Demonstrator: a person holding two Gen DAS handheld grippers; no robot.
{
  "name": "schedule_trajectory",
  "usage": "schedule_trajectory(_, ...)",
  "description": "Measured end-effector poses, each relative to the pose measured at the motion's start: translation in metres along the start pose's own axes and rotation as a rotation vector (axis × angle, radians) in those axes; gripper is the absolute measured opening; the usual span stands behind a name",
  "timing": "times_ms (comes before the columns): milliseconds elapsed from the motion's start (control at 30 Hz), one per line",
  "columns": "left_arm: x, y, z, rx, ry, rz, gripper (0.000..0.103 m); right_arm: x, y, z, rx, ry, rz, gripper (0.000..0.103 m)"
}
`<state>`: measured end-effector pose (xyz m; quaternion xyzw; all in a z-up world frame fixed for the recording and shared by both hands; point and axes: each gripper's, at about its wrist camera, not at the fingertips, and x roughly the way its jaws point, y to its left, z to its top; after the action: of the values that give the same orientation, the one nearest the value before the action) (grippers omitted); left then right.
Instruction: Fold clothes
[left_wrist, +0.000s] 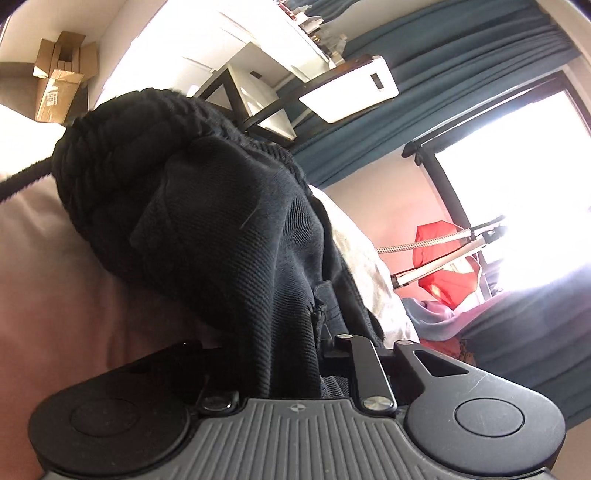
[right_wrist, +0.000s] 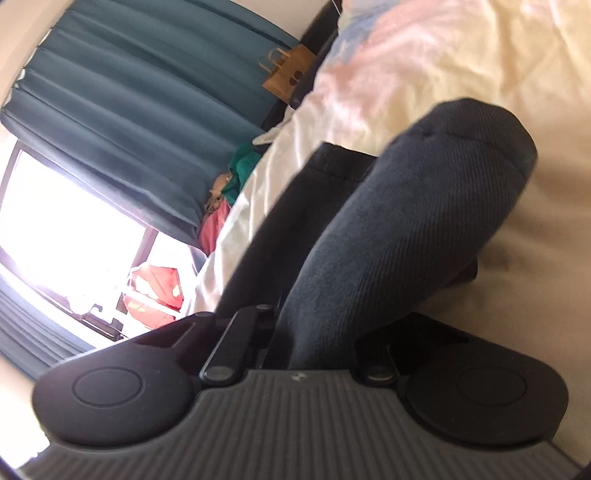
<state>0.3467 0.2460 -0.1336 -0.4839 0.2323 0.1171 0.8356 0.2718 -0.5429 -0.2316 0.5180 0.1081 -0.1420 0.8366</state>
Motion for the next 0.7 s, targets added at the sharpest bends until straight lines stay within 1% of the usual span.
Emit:
schedule_trajectory(67, -0.011, -0.009, 0.009, -0.009, 0.008, -0.019, 0.014, -0.012, 0.004, 0.005, 0.012, -0.002, 0.023, 0.013)
schedule_trajectory(133, -0.026, -0.019, 0.013, 0.002, -0.008, -0.037, 0.014, -0.023, 0.007, 0.01, 0.025, -0.005, 0.047, 0.013)
schedule_trajectory(233, -0.056, -0.027, 0.019, -0.01, -0.01, -0.04, 0.014, -0.05, 0.006, 0.011, 0.042, 0.01, 0.063, 0.013)
schedule_trajectory(300, -0.077, -0.028, 0.023, -0.011, 0.005, -0.025, 0.014, -0.068, 0.0, 0.01, 0.069, 0.034, 0.049, 0.013)
schedule_trajectory(433, -0.129, -0.011, 0.033, 0.0, 0.049, 0.019, 0.014, -0.109, -0.02, -0.002, 0.22, 0.09, 0.026, 0.013)
schedule_trajectory(600, -0.208, 0.026, 0.038, 0.038, 0.066, 0.054, 0.014, -0.156, -0.018, -0.01, 0.246, 0.139, 0.019, 0.013)
schedule_trajectory(700, -0.246, 0.053, 0.036, 0.049, 0.082, 0.089, 0.015, -0.176, -0.019, -0.009, 0.218, 0.187, -0.008, 0.013)
